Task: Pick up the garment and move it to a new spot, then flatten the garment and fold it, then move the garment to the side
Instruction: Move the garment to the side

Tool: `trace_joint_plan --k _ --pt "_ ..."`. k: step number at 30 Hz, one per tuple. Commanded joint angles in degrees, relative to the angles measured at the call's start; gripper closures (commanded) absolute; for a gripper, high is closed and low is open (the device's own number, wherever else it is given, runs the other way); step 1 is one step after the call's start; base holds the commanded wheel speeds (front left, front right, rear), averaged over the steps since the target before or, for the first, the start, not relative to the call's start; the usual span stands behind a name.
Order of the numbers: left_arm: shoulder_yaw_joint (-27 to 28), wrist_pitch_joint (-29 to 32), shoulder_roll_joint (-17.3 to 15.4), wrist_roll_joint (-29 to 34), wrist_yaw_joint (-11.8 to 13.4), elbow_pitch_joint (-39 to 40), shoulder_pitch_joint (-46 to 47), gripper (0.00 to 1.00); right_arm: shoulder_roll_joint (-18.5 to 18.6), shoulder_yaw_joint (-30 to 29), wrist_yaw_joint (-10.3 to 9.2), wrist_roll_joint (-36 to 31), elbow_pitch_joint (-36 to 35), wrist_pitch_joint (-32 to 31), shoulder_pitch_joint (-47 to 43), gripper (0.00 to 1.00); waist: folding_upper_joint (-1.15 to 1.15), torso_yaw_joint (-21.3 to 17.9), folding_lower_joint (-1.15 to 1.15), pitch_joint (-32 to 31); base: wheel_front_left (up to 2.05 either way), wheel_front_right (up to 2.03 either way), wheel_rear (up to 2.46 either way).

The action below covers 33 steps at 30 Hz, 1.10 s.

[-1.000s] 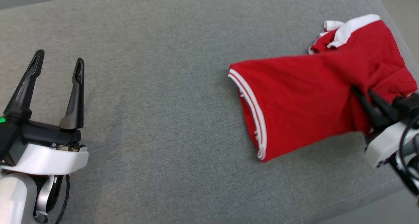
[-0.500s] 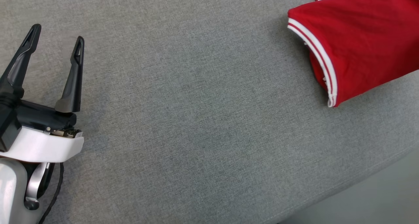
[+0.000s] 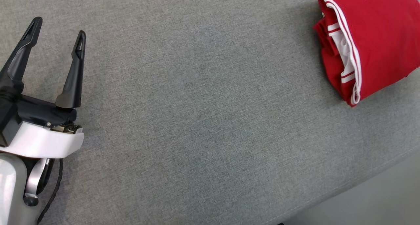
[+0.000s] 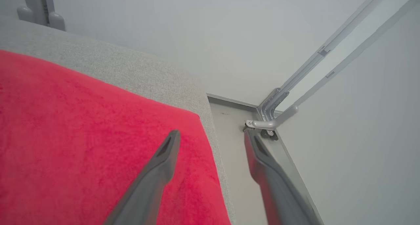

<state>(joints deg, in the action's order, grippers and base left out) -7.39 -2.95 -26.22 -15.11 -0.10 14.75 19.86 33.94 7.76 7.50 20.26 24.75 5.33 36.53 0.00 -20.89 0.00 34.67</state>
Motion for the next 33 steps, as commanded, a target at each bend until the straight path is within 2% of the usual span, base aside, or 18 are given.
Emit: trace_joint_plan --k 1,8,15,18,26,33 --pt "0.0 -0.3 -0.1 0.1 0.2 -0.3 -0.1 0.0 -0.9 -1.3 0.0 0.2 0.0 1.9 -1.0 0.0 0.0 -0.1 0.0 -0.7 0.0 0.0 0.0" --pt "0.3 -1.8 1.1 -1.2 1.2 -1.9 -2.3 0.0 -8.0 -7.8 0.0 -0.3 -4.1 6.6 -5.9 0.0 0.0 0.2 0.0 -4.3 0.0 0.0 0.0" --pt "1.2 -3.6 2.7 -2.6 2.9 -3.6 -5.0 0.0 -16.3 -12.5 0.0 -1.9 -11.5 8.5 -12.0 0.0 0.0 3.0 0.0 -8.1 0.0 0.0 0.0" --pt "2.1 -4.8 3.6 -3.6 3.9 -4.4 -6.8 0.0 -19.3 -12.6 0.0 -3.1 -13.9 8.4 -14.2 0.0 0.0 4.7 0.0 -9.9 0.0 0.0 0.0" --pt "3.6 -7.7 6.4 -6.1 5.8 -7.0 -11.7 0.0 -24.2 -11.4 0.0 -5.7 -18.2 6.6 -18.1 0.0 0.0 10.1 0.0 -13.9 0.0 0.0 0.0" --pt "4.8 -10.1 9.2 -8.4 6.8 -9.7 -15.2 0.0 -26.4 -8.9 0.0 -7.1 -21.7 4.6 -21.8 0.0 0.0 15.8 0.0 -17.5 0.0 0.0 0.0"
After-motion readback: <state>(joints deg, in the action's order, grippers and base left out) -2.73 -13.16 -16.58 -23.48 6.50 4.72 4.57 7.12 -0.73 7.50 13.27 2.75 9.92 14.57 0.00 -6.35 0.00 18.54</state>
